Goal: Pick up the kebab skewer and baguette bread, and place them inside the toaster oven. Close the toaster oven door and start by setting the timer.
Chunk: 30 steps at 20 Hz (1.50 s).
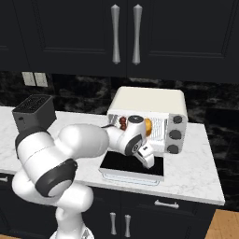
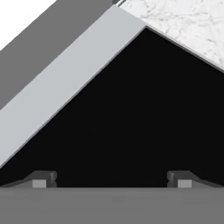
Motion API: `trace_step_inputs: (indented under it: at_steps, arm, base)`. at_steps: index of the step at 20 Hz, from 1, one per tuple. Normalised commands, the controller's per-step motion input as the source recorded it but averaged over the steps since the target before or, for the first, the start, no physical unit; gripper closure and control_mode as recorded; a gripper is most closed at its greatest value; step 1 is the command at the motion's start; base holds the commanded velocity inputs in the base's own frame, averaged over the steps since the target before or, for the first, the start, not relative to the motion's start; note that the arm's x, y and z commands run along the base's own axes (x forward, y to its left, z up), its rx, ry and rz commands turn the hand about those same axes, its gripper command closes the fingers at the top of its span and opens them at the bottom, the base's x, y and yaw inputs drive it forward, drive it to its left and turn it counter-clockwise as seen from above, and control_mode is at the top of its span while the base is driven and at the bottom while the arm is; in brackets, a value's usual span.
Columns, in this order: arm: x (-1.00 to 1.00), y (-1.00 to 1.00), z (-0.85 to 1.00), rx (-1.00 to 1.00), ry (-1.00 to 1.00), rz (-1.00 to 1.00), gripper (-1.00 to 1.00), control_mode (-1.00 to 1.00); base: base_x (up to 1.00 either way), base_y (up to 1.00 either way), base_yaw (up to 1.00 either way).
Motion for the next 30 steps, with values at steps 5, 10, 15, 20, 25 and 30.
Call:
trace_step_inputs:
  at_steps: [5, 10, 15, 20, 25, 30]
  arm:
    - [0.24, 0.07, -0.01, 0.01, -0.02, -0.05, -1.00, -1.00]
    - [0.10, 0.04, -0.12, 0.00, -0.02, -0.05, -1.00, -1.00]
    - [0.12, 0.09, -0.09, 0.00, -0.03, -0.04, -1.00, -1.00]
    - [0.20, 0.11, -0.02, 0.00, -0.04, -0.04, -1.00, -1.00]
    - [0.08, 0.07, 0.00, 0.00, -0.03, -0.03, -1.00, -1.00]
    - [0.00, 0.05, 0.00, 0.00, -0.02, -0.02, -1.00, -1.00]
  base:
    - [0.00, 0.00, 0.00]
    - [0.00, 0.00, 0.00]
    - [0.00, 0.00, 0.00]
    - [0.00, 0.00, 0.00]
    - [0.00, 0.00, 0.00]
    - [0.00, 0.00, 0.00]
